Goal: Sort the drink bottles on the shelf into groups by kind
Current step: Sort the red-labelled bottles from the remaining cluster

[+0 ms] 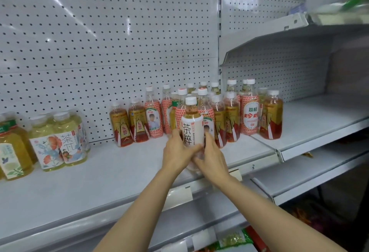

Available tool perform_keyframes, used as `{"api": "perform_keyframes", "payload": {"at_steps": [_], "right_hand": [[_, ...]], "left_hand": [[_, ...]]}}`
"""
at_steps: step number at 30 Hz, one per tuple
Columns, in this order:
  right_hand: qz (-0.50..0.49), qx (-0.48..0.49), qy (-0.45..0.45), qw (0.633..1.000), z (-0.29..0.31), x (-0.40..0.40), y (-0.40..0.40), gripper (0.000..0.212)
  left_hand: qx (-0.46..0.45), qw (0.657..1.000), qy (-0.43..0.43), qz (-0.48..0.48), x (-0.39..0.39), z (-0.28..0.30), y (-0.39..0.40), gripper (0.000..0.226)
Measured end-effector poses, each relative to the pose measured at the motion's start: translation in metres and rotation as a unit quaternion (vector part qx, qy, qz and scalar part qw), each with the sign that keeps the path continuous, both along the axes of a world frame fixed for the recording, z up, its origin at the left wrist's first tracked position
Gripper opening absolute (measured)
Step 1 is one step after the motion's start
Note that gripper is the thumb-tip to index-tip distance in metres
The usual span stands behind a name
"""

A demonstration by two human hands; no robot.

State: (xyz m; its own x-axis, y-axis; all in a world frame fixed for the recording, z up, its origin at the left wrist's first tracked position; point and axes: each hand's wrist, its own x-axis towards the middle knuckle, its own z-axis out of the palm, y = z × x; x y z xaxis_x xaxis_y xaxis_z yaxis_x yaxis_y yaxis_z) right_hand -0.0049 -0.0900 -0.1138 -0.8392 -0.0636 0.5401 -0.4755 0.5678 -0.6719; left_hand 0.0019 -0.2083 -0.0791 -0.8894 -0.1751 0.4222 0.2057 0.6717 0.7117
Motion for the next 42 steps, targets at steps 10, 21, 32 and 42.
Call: {"api": "perform_keyframes", "payload": {"at_steps": [10, 21, 32, 42], "right_hand": [[0.015, -0.029, -0.001, 0.999, -0.003, -0.017, -0.056, 0.073], [-0.028, 0.095, 0.132, 0.986, 0.010, -0.023, -0.020, 0.047], [-0.167, 0.029, 0.104, 0.980, 0.071, -0.112, 0.105, 0.056], [-0.050, -0.042, -0.027, 0.997, 0.082, -0.173, 0.120, 0.058]], "left_hand": [[-0.004, 1.000, -0.004, 0.023, -0.004, 0.003, -0.047, 0.065], [-0.008, 0.995, 0.076, 0.070, -0.009, 0.022, -0.052, 0.105], [-0.253, 0.932, 0.252, 0.058, -0.030, 0.116, 0.050, 0.053], [-0.457, 0.884, 0.058, 0.087, -0.087, 0.137, 0.092, 0.041]]}}
